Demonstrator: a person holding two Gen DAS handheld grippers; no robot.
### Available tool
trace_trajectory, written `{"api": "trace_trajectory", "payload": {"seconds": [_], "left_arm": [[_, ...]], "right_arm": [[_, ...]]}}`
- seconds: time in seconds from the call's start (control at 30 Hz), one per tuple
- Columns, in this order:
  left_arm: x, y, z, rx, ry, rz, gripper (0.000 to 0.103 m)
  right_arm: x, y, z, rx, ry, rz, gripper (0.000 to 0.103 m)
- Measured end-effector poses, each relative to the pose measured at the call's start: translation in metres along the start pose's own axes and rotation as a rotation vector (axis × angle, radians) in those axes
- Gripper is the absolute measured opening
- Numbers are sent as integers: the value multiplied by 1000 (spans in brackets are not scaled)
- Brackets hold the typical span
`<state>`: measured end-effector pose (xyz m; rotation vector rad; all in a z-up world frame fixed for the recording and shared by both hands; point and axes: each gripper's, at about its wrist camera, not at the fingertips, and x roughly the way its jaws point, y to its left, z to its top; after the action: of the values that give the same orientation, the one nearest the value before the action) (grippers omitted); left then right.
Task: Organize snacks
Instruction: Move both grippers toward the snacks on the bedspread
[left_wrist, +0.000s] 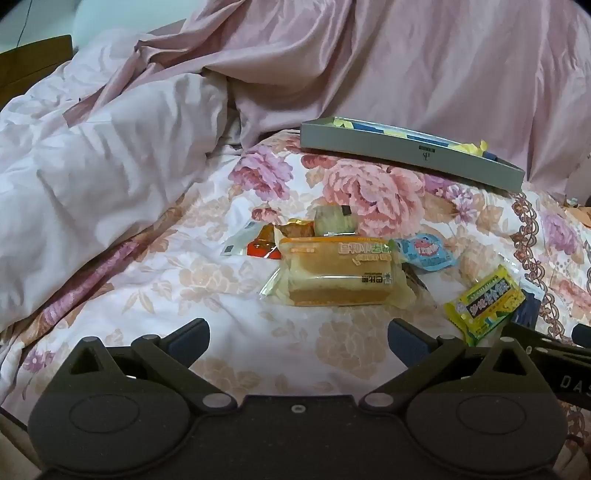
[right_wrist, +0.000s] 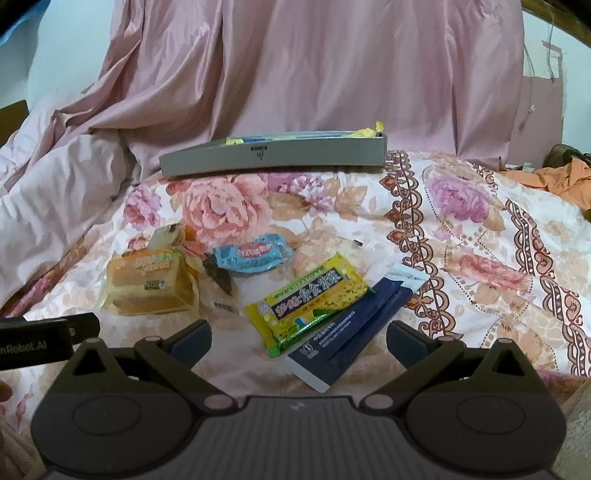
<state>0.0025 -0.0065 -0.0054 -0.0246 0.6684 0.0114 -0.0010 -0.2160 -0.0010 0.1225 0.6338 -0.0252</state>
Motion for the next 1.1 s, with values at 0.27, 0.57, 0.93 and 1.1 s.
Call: {"api": "trace_trajectory", "payload": {"seconds": [0.27,0.57,0.93,1.1], "left_arm": [[4,-1,4,17,26,-5,102],[15,-5,16,88,44,-32,102],[49,1,46,256,48,-133,102],[68,-7,49,396,47,-186,102]], "right_arm": [[8,-5,0,13,35,61,103],[23,-17,10,53,113,209,103],[52,-39,12,144,227,177,103],[65,-44,11,193,263,154,103]]}}
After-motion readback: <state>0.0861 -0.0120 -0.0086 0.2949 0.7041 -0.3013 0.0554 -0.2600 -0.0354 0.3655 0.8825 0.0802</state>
